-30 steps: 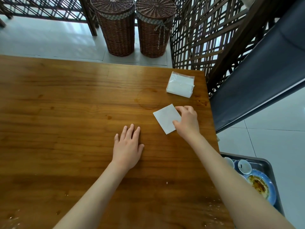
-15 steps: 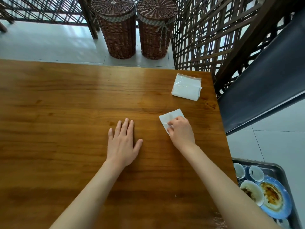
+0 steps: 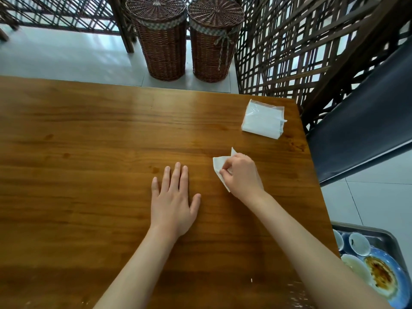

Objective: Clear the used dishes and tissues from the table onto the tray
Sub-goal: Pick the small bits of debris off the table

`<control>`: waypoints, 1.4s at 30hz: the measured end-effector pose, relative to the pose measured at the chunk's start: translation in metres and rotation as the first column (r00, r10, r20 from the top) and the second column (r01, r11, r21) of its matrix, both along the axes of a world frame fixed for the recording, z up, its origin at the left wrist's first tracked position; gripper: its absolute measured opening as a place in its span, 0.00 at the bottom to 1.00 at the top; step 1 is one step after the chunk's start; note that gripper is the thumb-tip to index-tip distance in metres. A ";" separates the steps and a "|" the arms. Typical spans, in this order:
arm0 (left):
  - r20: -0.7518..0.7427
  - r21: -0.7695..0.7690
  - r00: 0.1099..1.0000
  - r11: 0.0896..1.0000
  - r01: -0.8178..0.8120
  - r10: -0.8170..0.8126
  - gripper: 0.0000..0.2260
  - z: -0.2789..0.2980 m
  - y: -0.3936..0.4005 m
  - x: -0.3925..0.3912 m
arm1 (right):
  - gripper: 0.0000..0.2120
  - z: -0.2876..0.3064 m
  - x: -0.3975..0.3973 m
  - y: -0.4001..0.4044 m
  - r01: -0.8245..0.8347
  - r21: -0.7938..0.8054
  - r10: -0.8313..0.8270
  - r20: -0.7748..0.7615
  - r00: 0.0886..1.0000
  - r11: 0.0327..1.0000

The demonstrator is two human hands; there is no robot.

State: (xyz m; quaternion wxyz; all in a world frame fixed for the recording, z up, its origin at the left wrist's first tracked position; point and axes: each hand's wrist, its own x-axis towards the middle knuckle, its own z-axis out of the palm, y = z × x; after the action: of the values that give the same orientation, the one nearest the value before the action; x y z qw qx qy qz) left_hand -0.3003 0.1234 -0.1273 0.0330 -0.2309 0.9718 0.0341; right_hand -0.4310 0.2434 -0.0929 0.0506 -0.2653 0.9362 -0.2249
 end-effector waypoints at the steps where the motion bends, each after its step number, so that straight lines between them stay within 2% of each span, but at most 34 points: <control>1: -0.001 0.003 1.000 1.000 -0.002 0.002 0.34 0.000 0.000 0.000 | 0.10 0.000 0.000 0.000 0.008 0.001 -0.008 0.001 1.000 1.000; 6: -0.008 0.021 1.000 1.000 0.006 -0.006 0.34 0.001 0.000 0.001 | 0.06 0.004 -0.003 -0.011 -0.046 -0.001 0.046 -0.010 0.999 0.999; 10: -0.020 0.039 1.000 0.999 0.004 -0.003 0.34 0.003 0.001 0.002 | 0.05 0.013 -0.031 -0.036 0.052 -0.137 -0.067 -0.106 0.992 0.989; 19: -0.026 0.052 1.000 0.999 -0.001 0.003 0.33 0.006 0.001 0.001 | 0.08 0.001 -0.074 -0.070 0.154 0.007 -0.153 -0.104 0.983 0.988; 22: -0.021 0.062 1.000 0.998 0.005 -0.003 0.33 0.006 0.002 0.000 | 0.07 0.002 -0.071 -0.078 0.065 -0.057 -0.067 -0.033 0.997 0.996; 26: -0.023 0.067 1.000 0.998 0.001 0.001 0.33 0.009 0.001 0.001 | 0.08 0.000 -0.059 -0.086 -0.042 -0.114 0.040 -0.022 0.999 0.993; 29: -0.019 0.066 1.000 0.998 0.002 -0.001 0.33 0.010 0.001 0.001 | 0.08 -0.002 -0.059 -0.085 -0.065 -0.076 0.063 -0.019 0.998 0.995; 33: -0.018 0.058 1.000 0.998 0.006 -0.005 0.33 0.010 0.001 0.001 | 0.09 -0.002 -0.045 -0.082 -0.190 -0.035 0.190 -0.008 0.982 0.981; 38: -0.013 0.063 1.000 0.998 0.002 -0.002 0.33 0.010 0.002 0.001 | 0.11 -0.004 -0.021 -0.065 -0.373 -0.042 0.369 -0.072 0.927 0.927; 42: -0.011 0.061 1.000 0.998 0.001 0.000 0.33 0.010 0.002 0.001 | 0.13 -0.004 -0.023 -0.067 -0.401 -0.003 0.398 -0.126 0.909 0.916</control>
State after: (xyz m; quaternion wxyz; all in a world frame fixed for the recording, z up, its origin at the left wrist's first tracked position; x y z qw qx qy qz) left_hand -0.2993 0.1256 -0.1174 0.0345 -0.2293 0.9706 0.0651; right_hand -0.4538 0.1764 -0.0964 0.0338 -0.4652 0.8602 -0.2064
